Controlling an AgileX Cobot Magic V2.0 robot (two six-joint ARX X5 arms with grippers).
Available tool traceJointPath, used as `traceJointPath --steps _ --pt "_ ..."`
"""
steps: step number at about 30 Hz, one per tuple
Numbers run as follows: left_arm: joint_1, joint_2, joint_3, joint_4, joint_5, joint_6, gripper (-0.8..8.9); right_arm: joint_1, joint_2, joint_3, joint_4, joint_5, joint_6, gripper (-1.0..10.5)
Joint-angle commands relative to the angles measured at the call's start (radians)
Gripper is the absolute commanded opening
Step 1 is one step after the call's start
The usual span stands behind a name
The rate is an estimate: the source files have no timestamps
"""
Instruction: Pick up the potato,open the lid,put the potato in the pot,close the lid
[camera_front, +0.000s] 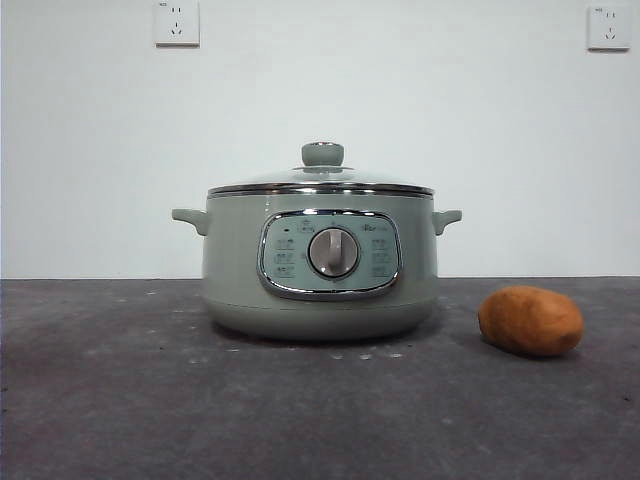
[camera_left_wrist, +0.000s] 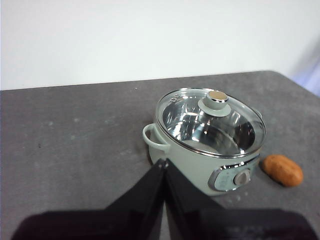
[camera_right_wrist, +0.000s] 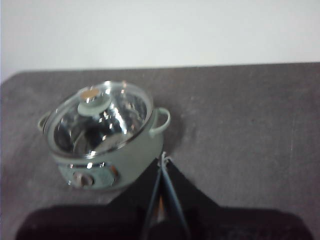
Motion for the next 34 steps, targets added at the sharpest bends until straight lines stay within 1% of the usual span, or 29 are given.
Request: traceJointPath --steps 1,8,11,13,15,16,18,19,20,21,22,23,33,34 --pt "0.003 0.025 0.045 -0.042 0.003 0.052 -0.06 0.000 0.028 0.040 -0.047 -0.012 -0.057 -0.1" --pt "0.001 0.056 0.063 -0.066 0.003 0.051 -0.04 0.000 0.056 0.061 -0.101 -0.012 -0.082 -0.1" --pt "0.001 0.068 0.063 -0.073 0.005 0.051 0.01 0.000 0.057 0.061 -0.106 -0.012 -0.082 0.0" --pt "0.001 0.072 0.063 -0.072 0.024 0.051 0.11 0.000 0.057 0.061 -0.106 -0.012 -0.082 0.0" --pt "0.001 0.077 0.063 -0.070 0.067 0.051 0.94 0.000 0.057 0.061 -0.106 -0.012 -0.082 0.4" --pt "0.001 0.081 0.064 -0.069 0.087 0.051 1.72 0.000 0.057 0.061 -0.106 -0.016 -0.081 1.1" --pt "0.001 0.088 0.067 -0.070 0.109 0.051 3.60 0.000 0.057 0.061 -0.106 -0.037 -0.081 2.9" --pt "0.001 0.090 0.068 -0.070 0.109 0.050 4.71 0.000 0.057 0.061 -0.106 -0.045 -0.081 4.0" --pt "0.001 0.092 0.068 -0.070 0.109 0.051 5.51 0.000 0.058 0.061 -0.106 -0.053 -0.081 5.0" --pt "0.001 0.093 0.068 -0.070 0.109 0.051 5.85 0.000 0.061 0.061 -0.106 -0.055 -0.081 5.6" --pt "0.001 0.093 0.068 -0.070 0.110 0.049 5.99 0.000 0.063 0.062 -0.107 -0.056 -0.081 6.0" --pt "0.001 0.093 0.068 -0.070 0.112 0.047 5.99 0.000 0.063 0.062 -0.109 -0.057 -0.081 6.0" --pt "0.001 0.093 0.068 -0.069 0.112 0.047 5.99 0.000 0.121 0.062 -0.108 -0.065 -0.081 6.0" --pt "0.001 0.093 0.068 -0.069 0.112 0.047 5.99 0.000 0.133 0.062 -0.106 -0.076 -0.081 6.0"
